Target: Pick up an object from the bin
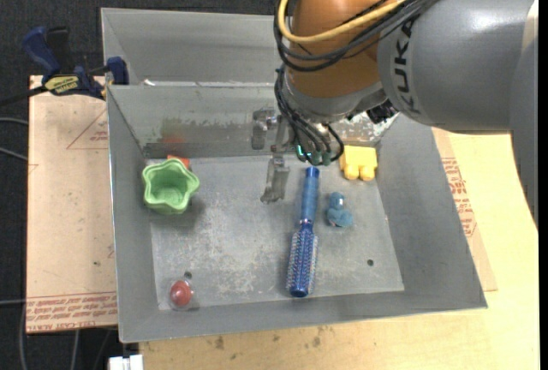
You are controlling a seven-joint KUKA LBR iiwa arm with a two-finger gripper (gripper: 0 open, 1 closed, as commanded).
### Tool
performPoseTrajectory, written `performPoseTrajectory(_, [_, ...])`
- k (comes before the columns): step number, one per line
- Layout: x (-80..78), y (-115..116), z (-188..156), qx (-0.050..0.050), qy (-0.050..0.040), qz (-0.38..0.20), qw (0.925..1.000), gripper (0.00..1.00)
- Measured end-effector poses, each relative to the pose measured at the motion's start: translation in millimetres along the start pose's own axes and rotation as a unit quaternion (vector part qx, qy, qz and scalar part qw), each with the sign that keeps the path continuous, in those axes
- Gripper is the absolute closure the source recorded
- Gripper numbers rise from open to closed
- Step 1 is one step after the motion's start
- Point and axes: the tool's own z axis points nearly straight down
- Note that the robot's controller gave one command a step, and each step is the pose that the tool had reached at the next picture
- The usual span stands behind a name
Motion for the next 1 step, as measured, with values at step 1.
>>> performPoseTrajectory(1, [-6.6, 84.8, 51.7, -0.001, -0.0016, 0.060, 0.9982, 0.00])
